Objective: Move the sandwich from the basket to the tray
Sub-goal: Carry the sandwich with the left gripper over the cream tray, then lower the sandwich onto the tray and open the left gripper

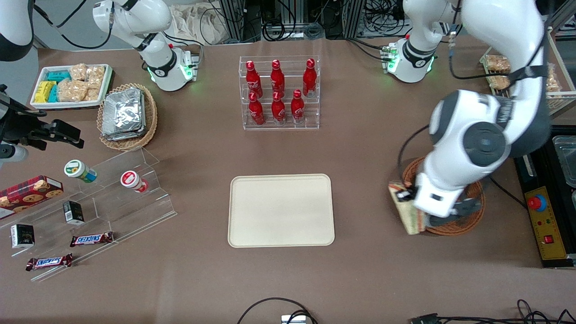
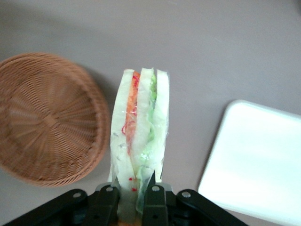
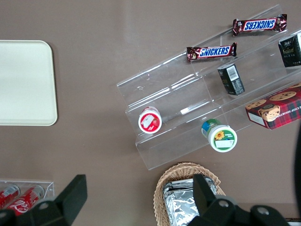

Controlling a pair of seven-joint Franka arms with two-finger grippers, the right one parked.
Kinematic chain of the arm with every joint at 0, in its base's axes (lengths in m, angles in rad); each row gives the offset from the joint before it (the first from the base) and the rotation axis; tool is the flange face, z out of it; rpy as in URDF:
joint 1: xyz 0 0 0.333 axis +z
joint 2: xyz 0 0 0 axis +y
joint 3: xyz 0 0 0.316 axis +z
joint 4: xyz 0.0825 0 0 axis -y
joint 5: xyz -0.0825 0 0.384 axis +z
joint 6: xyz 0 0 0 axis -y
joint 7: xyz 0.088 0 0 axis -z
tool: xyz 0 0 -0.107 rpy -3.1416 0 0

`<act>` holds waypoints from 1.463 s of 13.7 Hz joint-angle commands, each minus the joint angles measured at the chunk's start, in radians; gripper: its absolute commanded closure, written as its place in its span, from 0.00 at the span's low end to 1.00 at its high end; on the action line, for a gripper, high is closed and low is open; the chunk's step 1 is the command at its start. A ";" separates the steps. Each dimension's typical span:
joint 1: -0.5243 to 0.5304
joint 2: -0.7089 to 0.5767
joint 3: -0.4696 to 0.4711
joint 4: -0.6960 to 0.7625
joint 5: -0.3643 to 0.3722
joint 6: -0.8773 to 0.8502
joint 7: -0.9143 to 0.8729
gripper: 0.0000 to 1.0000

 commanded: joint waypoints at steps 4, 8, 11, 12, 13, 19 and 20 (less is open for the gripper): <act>-0.092 0.280 -0.040 0.256 -0.005 0.027 0.088 1.00; -0.168 0.355 -0.040 0.250 -0.005 0.143 -0.052 1.00; -0.208 0.401 -0.040 0.244 -0.005 0.200 -0.110 1.00; -0.208 0.401 -0.040 0.227 -0.006 0.204 -0.110 1.00; -0.208 0.401 -0.040 0.204 -0.005 0.214 -0.110 1.00; -0.208 0.393 -0.040 0.152 -0.006 0.243 -0.113 0.78; -0.208 0.392 -0.040 0.152 -0.006 0.242 -0.113 0.04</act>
